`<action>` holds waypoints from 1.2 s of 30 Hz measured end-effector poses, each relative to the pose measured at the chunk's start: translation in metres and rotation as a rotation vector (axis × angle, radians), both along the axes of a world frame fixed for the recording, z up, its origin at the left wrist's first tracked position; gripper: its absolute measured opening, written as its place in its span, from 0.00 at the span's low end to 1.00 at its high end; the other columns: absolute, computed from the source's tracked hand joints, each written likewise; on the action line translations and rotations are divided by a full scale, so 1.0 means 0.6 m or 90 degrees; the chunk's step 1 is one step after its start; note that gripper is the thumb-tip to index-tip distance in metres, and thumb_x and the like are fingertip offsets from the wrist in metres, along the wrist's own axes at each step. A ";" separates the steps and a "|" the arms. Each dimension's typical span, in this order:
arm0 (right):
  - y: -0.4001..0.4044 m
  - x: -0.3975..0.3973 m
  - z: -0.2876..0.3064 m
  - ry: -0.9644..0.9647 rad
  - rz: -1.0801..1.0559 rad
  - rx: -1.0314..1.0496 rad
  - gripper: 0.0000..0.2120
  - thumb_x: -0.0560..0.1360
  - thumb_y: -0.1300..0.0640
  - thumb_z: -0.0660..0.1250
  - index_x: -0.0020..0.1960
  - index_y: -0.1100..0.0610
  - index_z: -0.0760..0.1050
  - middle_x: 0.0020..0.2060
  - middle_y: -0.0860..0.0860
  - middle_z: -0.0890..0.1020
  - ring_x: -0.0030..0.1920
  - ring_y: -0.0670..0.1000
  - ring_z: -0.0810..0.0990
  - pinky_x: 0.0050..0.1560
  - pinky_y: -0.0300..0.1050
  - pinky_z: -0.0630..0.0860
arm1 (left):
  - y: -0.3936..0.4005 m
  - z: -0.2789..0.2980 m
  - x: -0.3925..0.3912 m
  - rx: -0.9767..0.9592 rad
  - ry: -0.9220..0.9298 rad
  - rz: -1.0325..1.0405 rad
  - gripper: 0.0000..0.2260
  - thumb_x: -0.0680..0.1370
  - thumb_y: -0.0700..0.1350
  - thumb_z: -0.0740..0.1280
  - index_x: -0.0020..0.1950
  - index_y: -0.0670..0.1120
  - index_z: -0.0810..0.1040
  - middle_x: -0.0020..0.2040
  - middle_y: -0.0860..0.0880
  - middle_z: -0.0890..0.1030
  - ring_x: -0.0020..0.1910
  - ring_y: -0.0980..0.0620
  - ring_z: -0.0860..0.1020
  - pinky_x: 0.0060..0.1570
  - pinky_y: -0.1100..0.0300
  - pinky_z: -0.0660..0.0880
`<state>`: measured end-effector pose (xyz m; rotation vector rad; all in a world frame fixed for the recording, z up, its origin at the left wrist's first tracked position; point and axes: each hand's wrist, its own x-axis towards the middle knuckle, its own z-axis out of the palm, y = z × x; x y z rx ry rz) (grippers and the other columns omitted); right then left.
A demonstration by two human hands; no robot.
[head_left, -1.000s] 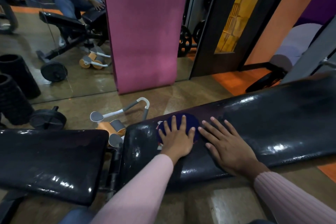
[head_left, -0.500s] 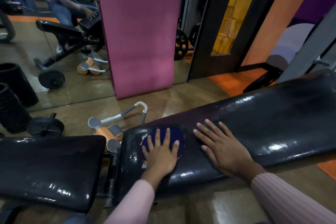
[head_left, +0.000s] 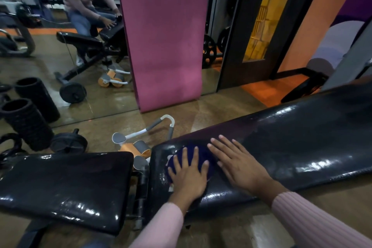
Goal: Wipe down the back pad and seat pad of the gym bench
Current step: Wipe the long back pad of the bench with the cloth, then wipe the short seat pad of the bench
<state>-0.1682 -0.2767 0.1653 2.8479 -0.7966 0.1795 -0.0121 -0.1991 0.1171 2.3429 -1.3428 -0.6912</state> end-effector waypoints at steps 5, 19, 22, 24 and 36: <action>0.015 0.011 0.036 -0.077 -0.018 0.033 0.25 0.81 0.50 0.48 0.78 0.50 0.54 0.77 0.47 0.57 0.78 0.47 0.47 0.76 0.50 0.52 | -0.043 -0.001 0.071 0.015 0.070 0.015 0.28 0.79 0.66 0.44 0.77 0.60 0.44 0.79 0.50 0.42 0.76 0.42 0.41 0.71 0.39 0.42; 0.126 0.223 -0.026 0.072 -0.022 0.364 0.29 0.73 0.64 0.64 0.72 0.52 0.63 0.68 0.55 0.72 0.68 0.55 0.70 0.65 0.52 0.70 | 0.092 -0.065 0.105 0.052 0.078 -0.001 0.30 0.79 0.52 0.60 0.77 0.59 0.49 0.78 0.54 0.38 0.76 0.43 0.43 0.70 0.38 0.57; 0.134 0.247 -0.041 0.084 -0.070 0.347 0.26 0.74 0.60 0.61 0.71 0.51 0.64 0.66 0.54 0.74 0.65 0.57 0.71 0.61 0.50 0.71 | 0.103 -0.077 0.138 0.023 0.098 -0.086 0.29 0.77 0.55 0.58 0.76 0.59 0.53 0.78 0.55 0.43 0.76 0.43 0.47 0.70 0.40 0.56; 0.137 0.259 -0.044 0.113 -0.097 0.334 0.25 0.76 0.56 0.56 0.73 0.52 0.62 0.68 0.54 0.72 0.66 0.57 0.68 0.63 0.51 0.67 | 0.116 -0.079 0.149 -0.021 0.121 -0.123 0.28 0.75 0.59 0.52 0.76 0.58 0.56 0.78 0.54 0.49 0.75 0.43 0.52 0.71 0.43 0.57; 0.208 0.272 -0.105 0.225 -0.116 0.144 0.28 0.79 0.39 0.53 0.76 0.48 0.56 0.78 0.52 0.53 0.77 0.58 0.49 0.74 0.60 0.50 | 0.241 -0.076 0.295 -0.061 -0.219 -0.127 0.23 0.81 0.53 0.53 0.76 0.54 0.57 0.77 0.51 0.55 0.76 0.46 0.50 0.72 0.41 0.48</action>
